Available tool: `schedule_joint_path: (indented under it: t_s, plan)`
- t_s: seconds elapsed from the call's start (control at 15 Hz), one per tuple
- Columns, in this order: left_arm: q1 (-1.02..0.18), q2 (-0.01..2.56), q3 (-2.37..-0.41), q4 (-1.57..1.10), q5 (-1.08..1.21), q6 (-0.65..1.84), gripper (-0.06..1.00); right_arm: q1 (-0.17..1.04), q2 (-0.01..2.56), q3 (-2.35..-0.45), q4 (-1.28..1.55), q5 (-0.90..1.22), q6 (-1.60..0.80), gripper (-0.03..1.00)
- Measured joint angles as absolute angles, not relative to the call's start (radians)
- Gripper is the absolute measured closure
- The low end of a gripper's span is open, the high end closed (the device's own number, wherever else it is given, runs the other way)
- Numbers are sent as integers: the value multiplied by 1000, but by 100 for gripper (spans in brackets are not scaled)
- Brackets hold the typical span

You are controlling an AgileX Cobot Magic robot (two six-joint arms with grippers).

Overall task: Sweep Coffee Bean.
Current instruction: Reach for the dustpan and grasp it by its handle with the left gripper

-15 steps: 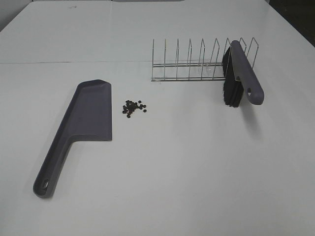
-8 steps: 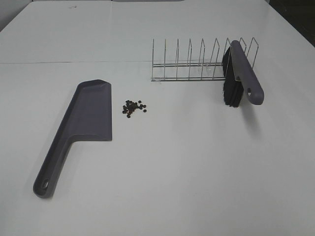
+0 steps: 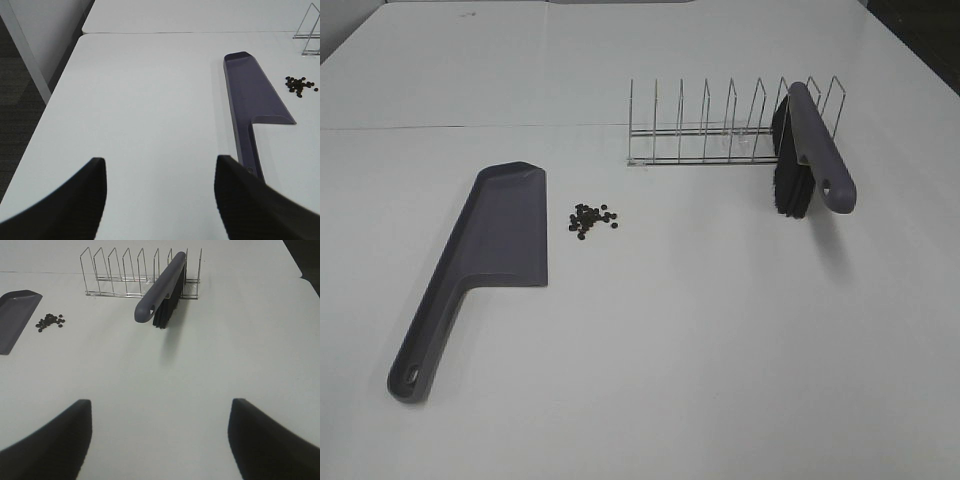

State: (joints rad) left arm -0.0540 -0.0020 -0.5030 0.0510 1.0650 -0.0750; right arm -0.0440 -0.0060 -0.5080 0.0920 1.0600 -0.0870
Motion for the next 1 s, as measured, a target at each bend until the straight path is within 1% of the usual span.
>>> schedule_joint_path:
  t_s: [1.0]
  plan:
    - [-54, -2, -503, 51, 1065, -75, 37, -44, -6, -508, 92, 1060, -87, 33]
